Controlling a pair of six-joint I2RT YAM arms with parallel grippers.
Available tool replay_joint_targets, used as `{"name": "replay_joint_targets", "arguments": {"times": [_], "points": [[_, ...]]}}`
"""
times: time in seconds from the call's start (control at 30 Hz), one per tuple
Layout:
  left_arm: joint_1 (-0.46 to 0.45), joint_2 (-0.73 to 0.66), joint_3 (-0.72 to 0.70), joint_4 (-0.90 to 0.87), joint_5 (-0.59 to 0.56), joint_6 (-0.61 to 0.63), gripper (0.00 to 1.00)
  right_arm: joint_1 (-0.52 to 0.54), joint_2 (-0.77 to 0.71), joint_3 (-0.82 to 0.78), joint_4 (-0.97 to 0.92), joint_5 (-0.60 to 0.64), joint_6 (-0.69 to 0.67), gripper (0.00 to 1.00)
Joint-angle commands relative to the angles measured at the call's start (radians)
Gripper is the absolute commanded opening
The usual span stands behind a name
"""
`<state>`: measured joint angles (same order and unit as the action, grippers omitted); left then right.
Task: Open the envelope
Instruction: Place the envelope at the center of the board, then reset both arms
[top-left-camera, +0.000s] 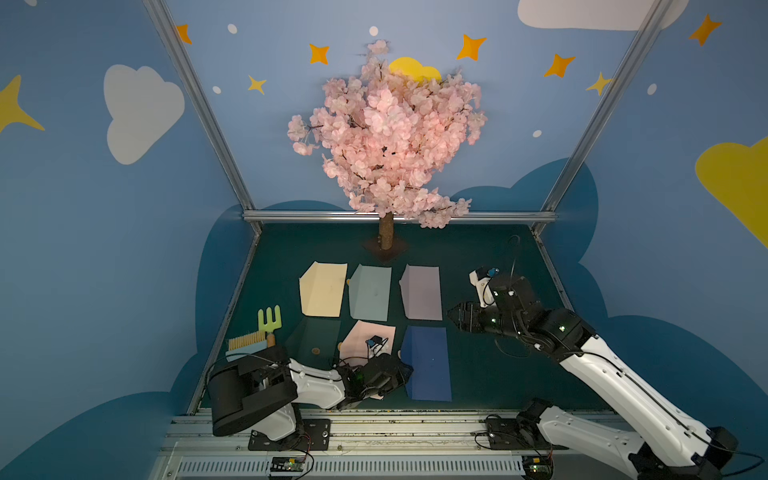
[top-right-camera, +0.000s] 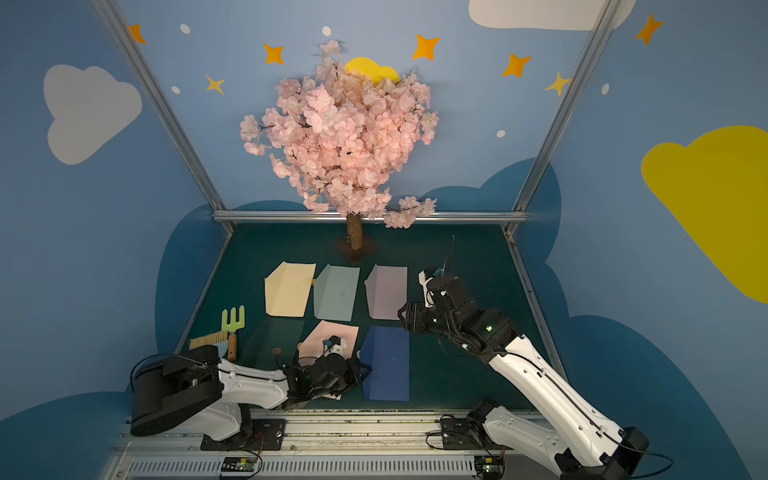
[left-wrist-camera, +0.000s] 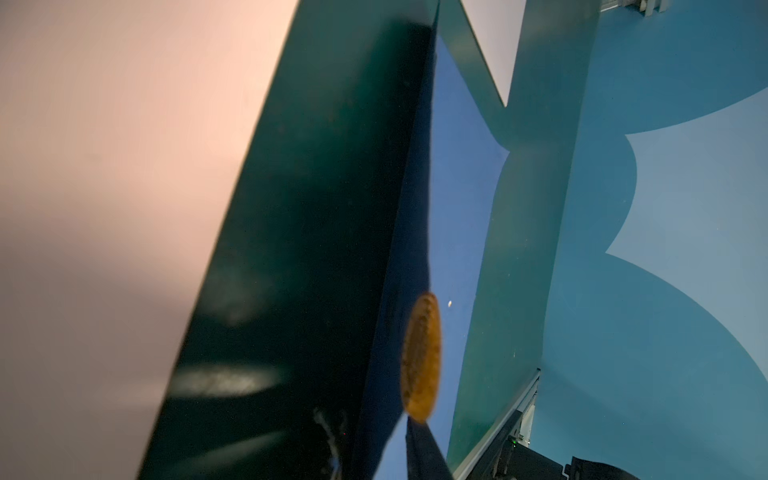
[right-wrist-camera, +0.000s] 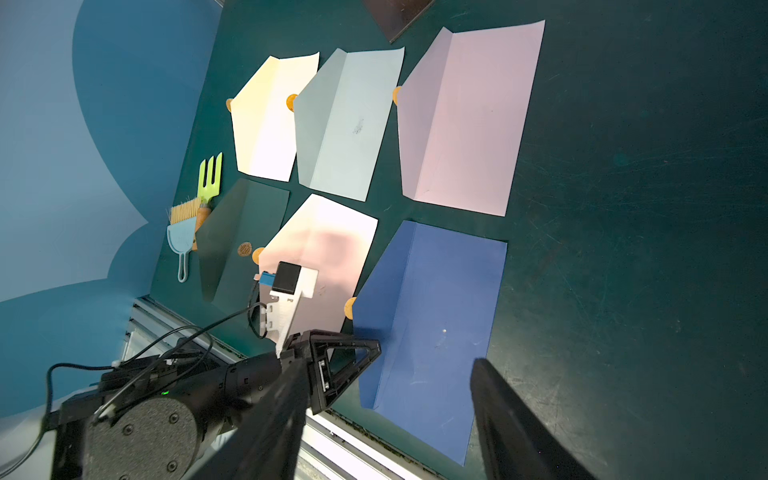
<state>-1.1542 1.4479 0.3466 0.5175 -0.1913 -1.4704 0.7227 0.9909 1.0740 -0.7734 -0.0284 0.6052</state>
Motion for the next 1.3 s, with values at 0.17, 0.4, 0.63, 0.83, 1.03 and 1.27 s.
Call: {"name": "replay_joint_targets", "arguments": {"times": [0.17, 0.4, 0.63, 0.83, 1.03, 1.27], "points": [[-0.015, -0.319, 0.055, -0.481, -0.188, 0.061, 0.28, 0.004, 0.007, -0.021, 0.020, -0.013, 0.004, 0.65], [-0.012, -0.619, 0.245, -1.045, -0.437, 0.204, 0.67, -0.009, 0.035, -0.041, 0.040, -0.010, -0.019, 0.73], [0.188, -0.916, 0.345, -1.324, -0.563, 0.483, 1.00, -0.068, 0.034, -0.072, 0.062, 0.006, -0.103, 0.89], [0.450, -0.978, 0.401, -1.306, -0.556, 0.774, 1.00, -0.197, 0.080, -0.063, 0.077, -0.033, -0.174, 0.91], [0.679, -0.803, 0.454, -1.147, -0.436, 0.958, 1.00, -0.306, 0.137, -0.044, 0.081, -0.021, -0.204, 0.91], [1.100, -0.640, 0.390, -0.902, -0.131, 1.048, 1.00, -0.357, 0.093, -0.107, 0.176, 0.150, -0.274, 0.91]]}}
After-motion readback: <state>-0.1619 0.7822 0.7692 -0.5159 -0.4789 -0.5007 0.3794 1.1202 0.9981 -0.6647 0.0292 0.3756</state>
